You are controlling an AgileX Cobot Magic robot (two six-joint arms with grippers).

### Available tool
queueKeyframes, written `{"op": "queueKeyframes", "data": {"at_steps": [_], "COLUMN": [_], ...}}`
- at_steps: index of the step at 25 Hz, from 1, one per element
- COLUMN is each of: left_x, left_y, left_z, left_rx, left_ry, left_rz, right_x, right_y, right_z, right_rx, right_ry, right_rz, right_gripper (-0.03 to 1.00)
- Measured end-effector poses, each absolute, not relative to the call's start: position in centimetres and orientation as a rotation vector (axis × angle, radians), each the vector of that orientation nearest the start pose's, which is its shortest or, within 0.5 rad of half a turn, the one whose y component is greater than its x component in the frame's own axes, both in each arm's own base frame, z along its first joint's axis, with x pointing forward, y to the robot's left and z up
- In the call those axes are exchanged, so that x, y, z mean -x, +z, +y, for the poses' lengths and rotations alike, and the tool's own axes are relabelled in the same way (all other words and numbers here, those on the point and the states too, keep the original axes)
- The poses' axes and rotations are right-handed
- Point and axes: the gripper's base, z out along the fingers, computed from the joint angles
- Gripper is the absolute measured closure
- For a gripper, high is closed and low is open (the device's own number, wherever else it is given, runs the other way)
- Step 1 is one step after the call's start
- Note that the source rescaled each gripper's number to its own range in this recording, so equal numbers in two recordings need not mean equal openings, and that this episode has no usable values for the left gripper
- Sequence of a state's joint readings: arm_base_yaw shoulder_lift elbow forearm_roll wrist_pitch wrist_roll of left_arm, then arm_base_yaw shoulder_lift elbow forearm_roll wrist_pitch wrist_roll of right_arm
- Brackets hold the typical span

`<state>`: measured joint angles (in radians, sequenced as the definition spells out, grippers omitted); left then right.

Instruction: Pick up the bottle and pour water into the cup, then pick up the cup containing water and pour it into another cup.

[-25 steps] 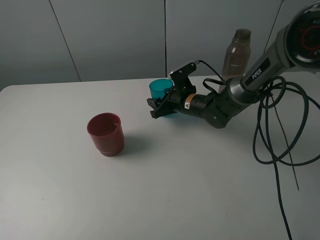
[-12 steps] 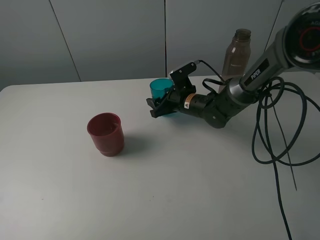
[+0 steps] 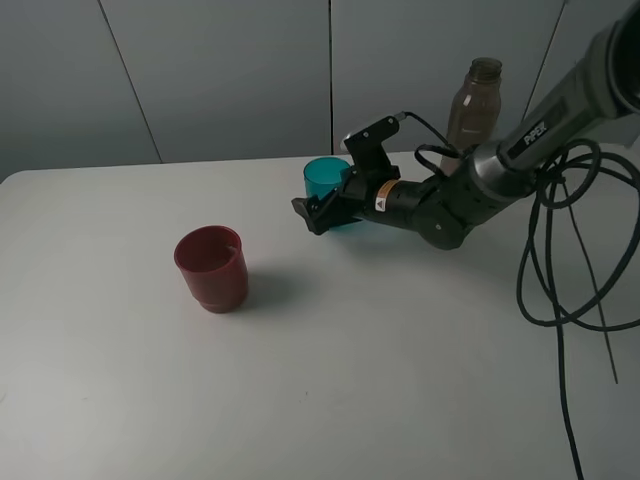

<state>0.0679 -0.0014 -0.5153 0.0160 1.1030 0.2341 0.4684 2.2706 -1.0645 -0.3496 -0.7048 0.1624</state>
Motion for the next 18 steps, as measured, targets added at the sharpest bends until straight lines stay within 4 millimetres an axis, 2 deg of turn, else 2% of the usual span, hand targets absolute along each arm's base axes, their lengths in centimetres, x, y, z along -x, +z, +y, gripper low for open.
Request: {"op": "queueKeyframes", "data": {"at_steps": [7, 10, 14, 18], "left_x": [0.9, 0.9, 0.9, 0.9], "left_y": [27.8, 27.8, 27.8, 27.8], "left_z": [0.1, 0.1, 0.1, 0.1], "left_rx": [-0.171, -0.171, -0.171, -0.171], "left_ry": [0.204, 0.204, 0.204, 0.204], "left_rz": [2.069, 2.069, 2.069, 2.069], "right_x": [-33.2, -31.3, -29.0, -27.5], "right_y": [7.6, 9.1, 13.0, 18.6], "right_z": [18.7, 17.7, 16.4, 14.9], "right_rx": [0.757, 0.791, 0.803, 0.778], "right_ry": [0.381, 0.355, 0.327, 0.243], "right_rz": [1.956, 1.946, 1.896, 1.92], "right_gripper": [-0.03, -0.03, -0.03, -0.03]}}
